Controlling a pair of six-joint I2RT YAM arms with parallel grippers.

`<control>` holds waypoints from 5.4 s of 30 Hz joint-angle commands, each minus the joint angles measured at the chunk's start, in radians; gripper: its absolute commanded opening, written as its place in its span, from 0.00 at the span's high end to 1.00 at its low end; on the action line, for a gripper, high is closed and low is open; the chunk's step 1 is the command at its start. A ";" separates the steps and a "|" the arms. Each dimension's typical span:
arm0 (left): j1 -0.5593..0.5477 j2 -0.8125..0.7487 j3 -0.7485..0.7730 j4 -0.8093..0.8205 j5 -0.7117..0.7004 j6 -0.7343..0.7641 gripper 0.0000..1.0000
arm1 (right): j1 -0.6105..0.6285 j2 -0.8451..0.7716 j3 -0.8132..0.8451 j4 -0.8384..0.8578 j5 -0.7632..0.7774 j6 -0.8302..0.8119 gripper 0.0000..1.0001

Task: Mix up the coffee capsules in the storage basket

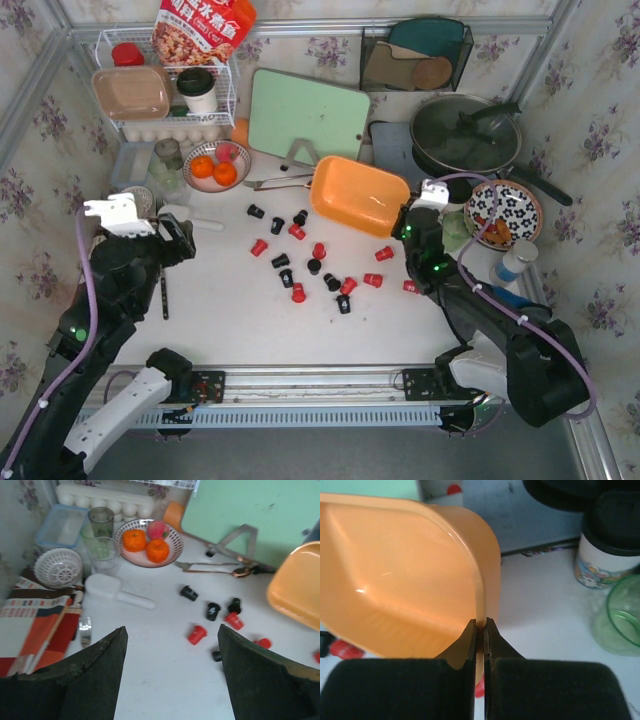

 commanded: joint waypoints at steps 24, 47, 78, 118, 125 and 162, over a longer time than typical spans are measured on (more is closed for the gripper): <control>0.002 -0.072 -0.130 0.045 0.027 0.258 0.25 | -0.351 0.124 0.022 -0.095 -0.530 -0.100 1.00; 0.002 -0.080 -0.137 0.048 0.045 0.255 0.25 | -0.377 0.207 0.045 -0.199 -0.605 0.051 1.00; 0.002 -0.068 -0.138 0.047 0.044 0.256 0.25 | -0.383 0.173 0.049 -0.259 -0.441 0.089 0.62; 0.002 -0.110 -0.134 0.044 0.096 0.253 0.25 | -0.348 -0.130 -0.168 -0.579 -0.456 0.192 0.32; 0.002 -0.130 -0.133 0.044 0.108 0.252 0.25 | -0.305 -0.076 -0.155 -0.580 -0.422 0.211 0.31; 0.002 -0.179 -0.162 0.063 0.092 0.260 0.20 | -0.107 -0.027 0.196 -0.583 -0.180 0.085 0.62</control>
